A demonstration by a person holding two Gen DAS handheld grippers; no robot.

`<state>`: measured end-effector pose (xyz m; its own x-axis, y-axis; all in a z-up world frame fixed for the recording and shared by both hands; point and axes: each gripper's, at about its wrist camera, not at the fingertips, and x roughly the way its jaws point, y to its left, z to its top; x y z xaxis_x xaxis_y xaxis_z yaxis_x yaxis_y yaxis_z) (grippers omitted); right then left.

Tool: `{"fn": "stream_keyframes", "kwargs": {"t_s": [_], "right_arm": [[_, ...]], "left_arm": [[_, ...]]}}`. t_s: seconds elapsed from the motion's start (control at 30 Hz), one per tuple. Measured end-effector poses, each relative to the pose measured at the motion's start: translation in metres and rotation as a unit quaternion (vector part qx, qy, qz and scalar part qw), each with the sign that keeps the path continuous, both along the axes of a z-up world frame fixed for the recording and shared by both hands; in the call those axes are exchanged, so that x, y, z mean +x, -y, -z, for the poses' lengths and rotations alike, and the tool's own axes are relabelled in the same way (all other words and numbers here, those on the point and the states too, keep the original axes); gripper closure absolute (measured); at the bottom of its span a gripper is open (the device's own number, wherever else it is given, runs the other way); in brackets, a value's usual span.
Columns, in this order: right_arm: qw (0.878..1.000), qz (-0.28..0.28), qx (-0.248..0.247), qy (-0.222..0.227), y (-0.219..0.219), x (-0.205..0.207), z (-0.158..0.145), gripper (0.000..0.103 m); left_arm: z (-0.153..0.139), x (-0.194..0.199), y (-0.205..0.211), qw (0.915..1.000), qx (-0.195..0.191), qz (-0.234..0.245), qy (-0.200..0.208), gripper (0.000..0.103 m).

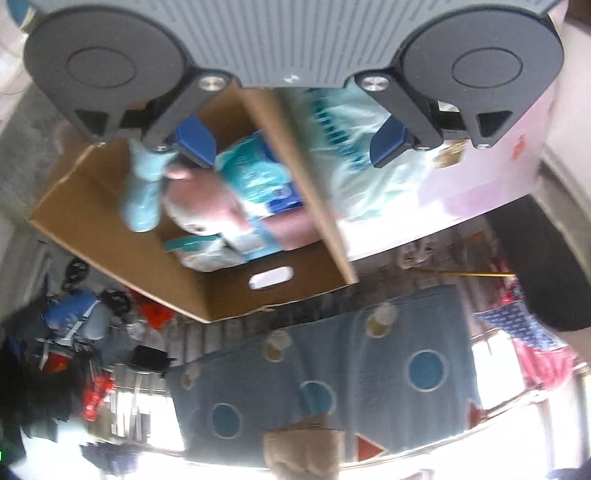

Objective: Organize soft objects
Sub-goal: 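Grip the teal towel again inside the box and press it down, then move the right gripper to the table and grasp the white yogurt cup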

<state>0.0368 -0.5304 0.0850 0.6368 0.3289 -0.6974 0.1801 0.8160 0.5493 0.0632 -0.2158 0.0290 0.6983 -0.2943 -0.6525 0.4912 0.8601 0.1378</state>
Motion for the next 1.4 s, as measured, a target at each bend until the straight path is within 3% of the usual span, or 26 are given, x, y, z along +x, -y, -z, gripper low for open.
{"fn": "stream_keyframes", "kwargs": {"t_s": [0.13,0.23,0.37,0.47,0.6,0.77,0.83,0.93,1.03,1.13,1.17,1.27,1.4], "right_arm": [[0.993,0.005,-0.046,-0.107,-0.01,0.028,0.052,0.024],[0.981,-0.002,-0.079,-0.176,-0.021,0.048,0.094,0.026],[0.963,-0.016,-0.135,-0.231,-0.038,0.067,0.13,0.028],[0.956,-0.03,-0.164,-0.24,-0.047,0.072,0.141,0.033],[0.956,-0.035,-0.175,-0.233,-0.054,0.069,0.14,0.068],[0.943,-0.033,-0.258,-0.206,-0.067,0.065,0.112,0.076],[0.935,-0.038,-0.295,-0.194,-0.071,0.065,0.1,0.076],[0.912,-0.05,-0.369,-0.171,-0.079,0.069,0.087,0.076],[0.892,-0.065,-0.415,-0.165,-0.084,0.08,0.094,0.068],[0.878,-0.075,-0.442,-0.17,-0.09,0.087,0.103,0.037],[0.879,-0.077,-0.443,-0.161,-0.092,0.084,0.1,0.027],[0.892,-0.064,-0.43,-0.126,-0.094,0.071,0.079,0.023],[0.932,-0.019,-0.358,-0.054,-0.095,0.037,0.036,0.021]], "left_arm": [[-0.001,0.003,-0.035,0.9998,0.003,-0.019,-0.002,0.012],[0.001,0.002,-0.059,0.9995,0.016,-0.028,0.001,0.012],[0.005,0.002,-0.09,0.9984,0.035,-0.043,0.003,0.012],[0.007,0.002,-0.11,0.9979,0.034,-0.055,0.002,0.012],[0.012,0.006,-0.131,0.997,0.021,-0.074,-0.007,0.012],[0.022,0.005,-0.153,0.9956,0.014,-0.092,-0.015,0.012],[0.026,0.004,-0.161,0.9947,0.015,-0.101,-0.01,0.012],[0.03,0.006,-0.173,0.9929,0.007,-0.118,-0.017,0.012],[0.034,0.006,-0.183,0.9915,0.006,-0.128,-0.024,0.012],[0.034,0.003,-0.191,0.9902,0.017,-0.138,-0.017,0.012],[0.034,0.0,-0.194,0.9899,0.018,-0.14,-0.014,0.012],[0.035,-0.003,-0.203,0.9886,0.02,-0.149,-0.009,0.012],[0.038,-0.003,-0.209,0.9867,0.02,-0.161,-0.01,0.012]]}}
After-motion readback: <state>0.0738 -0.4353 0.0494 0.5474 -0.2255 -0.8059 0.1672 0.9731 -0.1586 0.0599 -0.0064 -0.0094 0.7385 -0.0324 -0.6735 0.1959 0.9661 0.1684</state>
